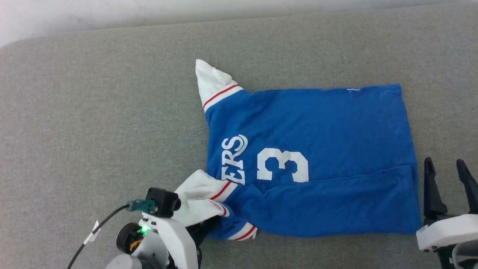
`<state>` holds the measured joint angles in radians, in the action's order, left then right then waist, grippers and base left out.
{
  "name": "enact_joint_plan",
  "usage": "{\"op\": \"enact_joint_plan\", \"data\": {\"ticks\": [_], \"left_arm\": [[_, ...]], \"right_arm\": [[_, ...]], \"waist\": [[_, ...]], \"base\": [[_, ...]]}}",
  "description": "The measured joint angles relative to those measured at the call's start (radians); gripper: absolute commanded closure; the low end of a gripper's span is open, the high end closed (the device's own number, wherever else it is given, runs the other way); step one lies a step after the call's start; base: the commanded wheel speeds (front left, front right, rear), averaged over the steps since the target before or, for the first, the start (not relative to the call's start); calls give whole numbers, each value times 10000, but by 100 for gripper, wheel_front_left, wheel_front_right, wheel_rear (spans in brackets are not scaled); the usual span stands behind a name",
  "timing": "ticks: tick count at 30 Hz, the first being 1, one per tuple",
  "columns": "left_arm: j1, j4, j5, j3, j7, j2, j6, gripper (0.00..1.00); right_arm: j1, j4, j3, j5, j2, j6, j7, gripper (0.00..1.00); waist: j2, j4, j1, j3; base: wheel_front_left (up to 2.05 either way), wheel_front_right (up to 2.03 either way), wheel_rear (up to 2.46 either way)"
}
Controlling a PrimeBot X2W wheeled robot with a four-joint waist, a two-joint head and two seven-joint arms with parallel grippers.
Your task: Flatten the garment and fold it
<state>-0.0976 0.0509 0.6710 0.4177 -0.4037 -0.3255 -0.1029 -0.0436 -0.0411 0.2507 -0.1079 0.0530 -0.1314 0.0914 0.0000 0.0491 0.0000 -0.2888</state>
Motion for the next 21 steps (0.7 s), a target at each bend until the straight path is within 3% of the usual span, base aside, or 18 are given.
{"op": "enact_joint_plan", "data": {"ticks": [12,21], "left_arm": [[567,-502,4,-339,541,63,525,100],[571,-441,6,-309,610,79,568,100]], "right_arm": [[-603,-880,-188,-176,163,-2,-5275,0],[-609,15,-121,-190,102,-2,-6303,0]], "waist": [[0,-28,1,125],[0,-188,1,241]], "base": [[0,0,0],[0,0,0]]}}
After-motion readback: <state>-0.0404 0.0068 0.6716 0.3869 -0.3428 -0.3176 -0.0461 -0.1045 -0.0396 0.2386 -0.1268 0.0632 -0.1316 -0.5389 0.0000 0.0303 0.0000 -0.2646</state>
